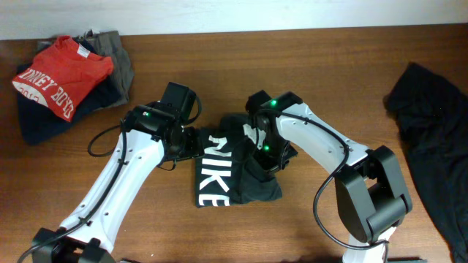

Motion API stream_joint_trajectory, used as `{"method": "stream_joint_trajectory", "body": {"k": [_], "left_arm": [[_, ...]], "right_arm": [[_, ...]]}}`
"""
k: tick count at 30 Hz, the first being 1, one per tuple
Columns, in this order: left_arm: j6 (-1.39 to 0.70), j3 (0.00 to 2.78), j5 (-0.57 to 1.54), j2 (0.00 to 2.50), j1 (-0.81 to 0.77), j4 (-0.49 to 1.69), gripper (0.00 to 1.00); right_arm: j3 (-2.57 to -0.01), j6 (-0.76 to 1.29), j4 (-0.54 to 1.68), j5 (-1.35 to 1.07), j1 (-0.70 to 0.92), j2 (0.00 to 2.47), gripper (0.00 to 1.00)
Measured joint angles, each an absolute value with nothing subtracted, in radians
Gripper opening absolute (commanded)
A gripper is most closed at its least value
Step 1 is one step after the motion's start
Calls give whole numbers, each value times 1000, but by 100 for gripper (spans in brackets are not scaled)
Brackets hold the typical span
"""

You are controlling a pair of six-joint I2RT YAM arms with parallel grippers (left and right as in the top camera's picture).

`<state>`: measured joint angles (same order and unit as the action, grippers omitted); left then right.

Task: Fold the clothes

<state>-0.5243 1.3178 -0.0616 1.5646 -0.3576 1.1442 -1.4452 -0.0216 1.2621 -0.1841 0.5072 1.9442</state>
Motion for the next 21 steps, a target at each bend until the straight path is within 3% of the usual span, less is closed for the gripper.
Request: {"method": "stream_joint_trajectory", "body": {"k": [16, 18, 19, 20, 21], "left_arm": [[-524, 1318, -80, 1565, -358, 1144, 85], [-524, 1318, -80, 1565, -358, 1144, 85], [-524, 1318, -80, 1565, -358, 1144, 85], [-524, 1318, -80, 1565, -358, 1144, 85], [-524, 1318, -80, 1565, -358, 1144, 86]], "right_arm": [[-1445, 259, 1432, 8, 460, 1944, 6], [-1445, 290, 1458, 4, 460, 1944, 24], [-1445, 292, 1460, 4, 460, 1944, 41], [-1445, 307, 1462, 1, 460, 1944, 47], [-1445, 312, 1462, -1, 460, 1944, 47]]}}
